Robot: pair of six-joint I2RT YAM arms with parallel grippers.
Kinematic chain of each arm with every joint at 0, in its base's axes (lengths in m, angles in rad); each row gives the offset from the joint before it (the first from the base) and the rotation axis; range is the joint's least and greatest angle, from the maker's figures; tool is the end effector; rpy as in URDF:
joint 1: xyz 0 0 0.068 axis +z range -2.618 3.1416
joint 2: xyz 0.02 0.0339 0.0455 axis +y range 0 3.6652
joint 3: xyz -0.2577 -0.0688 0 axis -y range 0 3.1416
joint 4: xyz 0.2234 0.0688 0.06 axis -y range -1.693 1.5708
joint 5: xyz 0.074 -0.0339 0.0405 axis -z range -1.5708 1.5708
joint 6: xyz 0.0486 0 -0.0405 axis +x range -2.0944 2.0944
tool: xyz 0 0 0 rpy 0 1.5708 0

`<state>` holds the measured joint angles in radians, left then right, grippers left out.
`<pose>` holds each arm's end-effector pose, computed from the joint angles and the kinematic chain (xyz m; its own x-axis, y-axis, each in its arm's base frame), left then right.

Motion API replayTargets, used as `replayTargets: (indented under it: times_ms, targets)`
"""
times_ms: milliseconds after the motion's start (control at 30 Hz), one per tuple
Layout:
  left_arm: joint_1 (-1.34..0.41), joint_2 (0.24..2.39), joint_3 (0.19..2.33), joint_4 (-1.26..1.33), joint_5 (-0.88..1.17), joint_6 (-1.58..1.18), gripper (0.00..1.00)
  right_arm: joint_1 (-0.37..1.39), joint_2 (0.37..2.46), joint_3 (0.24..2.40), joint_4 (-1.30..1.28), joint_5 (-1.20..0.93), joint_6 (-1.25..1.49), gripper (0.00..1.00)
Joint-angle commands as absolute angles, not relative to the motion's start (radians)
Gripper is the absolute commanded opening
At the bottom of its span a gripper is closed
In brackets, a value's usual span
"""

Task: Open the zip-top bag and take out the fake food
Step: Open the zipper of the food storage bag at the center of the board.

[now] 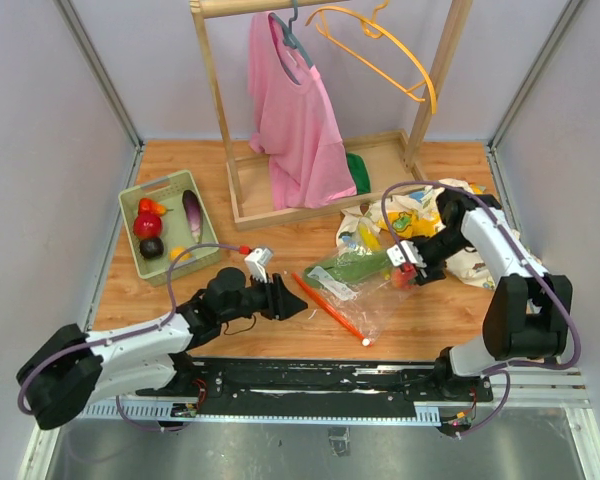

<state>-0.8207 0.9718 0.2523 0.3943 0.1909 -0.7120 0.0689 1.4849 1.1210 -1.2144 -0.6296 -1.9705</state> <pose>0.1280 -0.1509 0.1854 -0.7143 -0.1744 -0.6778 0.4943 0.5599 -0.6650 0.2247 0.0442 0.2335 0.4354 -0.7163 -0.5453 -0.8990 -0.3773 -0.2222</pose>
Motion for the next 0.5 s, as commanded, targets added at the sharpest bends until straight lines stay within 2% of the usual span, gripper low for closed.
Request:
replayTargets:
  times_ms: [0,167,467]
  targets:
    - [-0.862,1.074,0.263,0.542,0.16,-0.701,0.52,-0.024,1.505,1.164,-1.277,-0.553,-2.065,0.62]
    - [-0.881,1.165,0.274,0.581,0.166,-0.691,0.52,-0.051,1.574,1.192,-1.279,-0.529,-2.118,0.62]
    - [-0.918,1.275,0.286,0.603,0.149,-0.677,0.44,-0.049,1.675,1.218,-1.264,-0.56,-2.15,0.6]
